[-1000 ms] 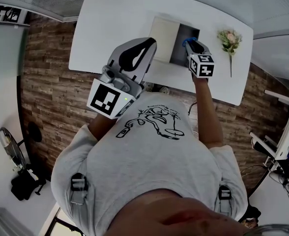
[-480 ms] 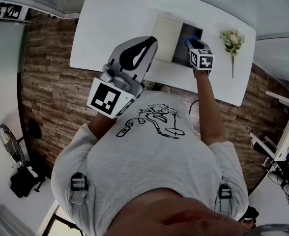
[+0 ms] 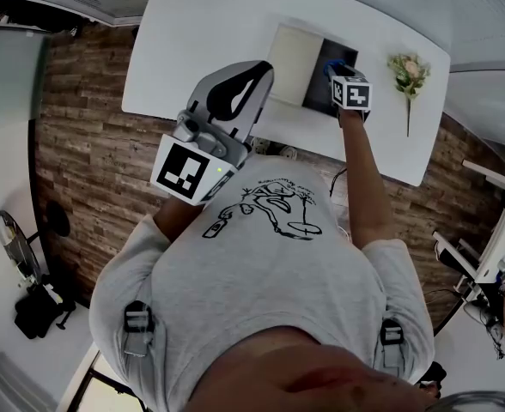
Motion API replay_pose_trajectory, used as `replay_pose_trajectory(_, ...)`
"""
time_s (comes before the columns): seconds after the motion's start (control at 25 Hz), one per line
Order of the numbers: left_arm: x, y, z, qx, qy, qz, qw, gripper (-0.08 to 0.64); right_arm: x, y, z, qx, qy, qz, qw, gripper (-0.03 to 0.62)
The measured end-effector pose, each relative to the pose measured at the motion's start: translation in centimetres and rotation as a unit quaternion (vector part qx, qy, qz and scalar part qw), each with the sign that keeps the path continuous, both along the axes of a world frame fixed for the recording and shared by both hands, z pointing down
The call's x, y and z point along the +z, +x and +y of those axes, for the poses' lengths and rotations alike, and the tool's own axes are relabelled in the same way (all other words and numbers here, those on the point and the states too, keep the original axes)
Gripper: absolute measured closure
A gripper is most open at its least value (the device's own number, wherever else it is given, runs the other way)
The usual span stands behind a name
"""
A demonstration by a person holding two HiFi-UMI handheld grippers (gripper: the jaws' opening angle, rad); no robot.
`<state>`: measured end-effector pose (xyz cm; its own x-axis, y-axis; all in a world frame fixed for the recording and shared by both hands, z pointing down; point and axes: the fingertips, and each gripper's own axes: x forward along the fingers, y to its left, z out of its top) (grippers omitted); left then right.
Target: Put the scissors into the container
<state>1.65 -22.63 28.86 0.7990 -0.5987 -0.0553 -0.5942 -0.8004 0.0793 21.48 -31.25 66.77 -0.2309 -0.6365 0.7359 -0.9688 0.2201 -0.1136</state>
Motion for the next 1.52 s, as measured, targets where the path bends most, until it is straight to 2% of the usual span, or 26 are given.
replay_pose_trajectory(0.68,0.1,-1.1,-0.2,-0.022,0.001,0.002,0.9998,0.534,4.2,1.0,-2.0,0.045,-0.073,0.009,0.996,0.506)
replay_pose_trajectory(1.12,-0.4,-1.5,-0.1,-0.034,0.01,0.007,0.9993,0.534,5.2,0.4,-2.8,0.019,-0.106,0.047,0.993,0.506)
replay_pose_trajectory(1.52,-0.5,-2.5,-0.1,-0.052,0.012,0.006,0.9985,0.534,6.6,-1.0,-3.2,0.002,-0.129,0.041,0.991,0.506)
